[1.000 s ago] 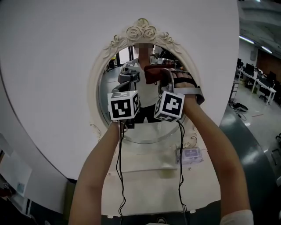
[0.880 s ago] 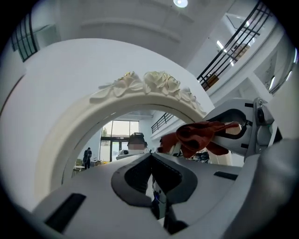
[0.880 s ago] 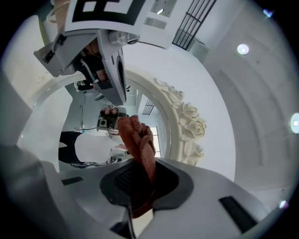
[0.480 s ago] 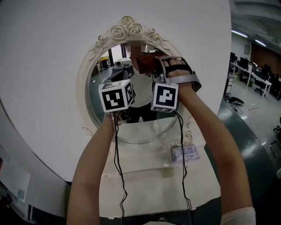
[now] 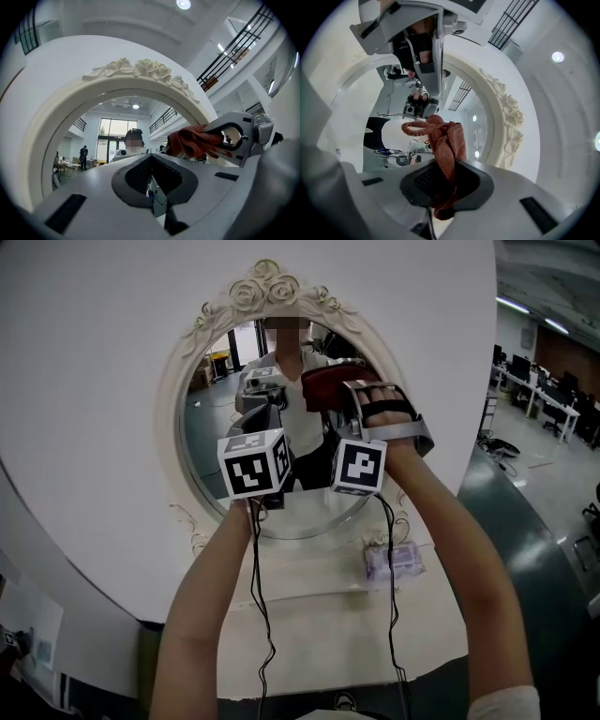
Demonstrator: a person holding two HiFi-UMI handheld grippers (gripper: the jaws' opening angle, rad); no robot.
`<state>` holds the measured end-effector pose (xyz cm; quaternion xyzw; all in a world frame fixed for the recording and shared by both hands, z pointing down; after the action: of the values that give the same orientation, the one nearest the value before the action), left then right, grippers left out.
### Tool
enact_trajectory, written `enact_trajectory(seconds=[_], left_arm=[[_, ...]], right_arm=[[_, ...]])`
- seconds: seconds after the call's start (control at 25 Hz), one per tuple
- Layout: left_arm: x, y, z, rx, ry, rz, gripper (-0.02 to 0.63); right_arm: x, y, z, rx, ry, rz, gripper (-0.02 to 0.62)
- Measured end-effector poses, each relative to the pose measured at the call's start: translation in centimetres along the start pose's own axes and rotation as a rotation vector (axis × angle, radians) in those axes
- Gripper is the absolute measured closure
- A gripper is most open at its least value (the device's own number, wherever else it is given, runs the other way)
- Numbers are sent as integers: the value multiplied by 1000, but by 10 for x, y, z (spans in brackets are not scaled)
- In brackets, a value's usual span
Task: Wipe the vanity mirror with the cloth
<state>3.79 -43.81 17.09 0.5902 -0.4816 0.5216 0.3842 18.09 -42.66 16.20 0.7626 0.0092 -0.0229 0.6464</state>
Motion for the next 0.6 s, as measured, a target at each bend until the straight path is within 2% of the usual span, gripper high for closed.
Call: enact_trajectory(seconds=[0.6], left_arm=[[90, -37, -14, 67, 139, -20, 595]], right_arm=[[20, 82, -16, -133, 43, 53, 532]])
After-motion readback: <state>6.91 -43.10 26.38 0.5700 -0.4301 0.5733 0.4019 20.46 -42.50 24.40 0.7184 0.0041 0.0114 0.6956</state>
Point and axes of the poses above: the fingertips, and each gripper's own axes: z forward along the fingers, y to its left, x out of its underside, the point moved 6 cm from there along -z, backward along the fingers, and after that the axes turned 7 degrees about -x, right-handed, at the moved point
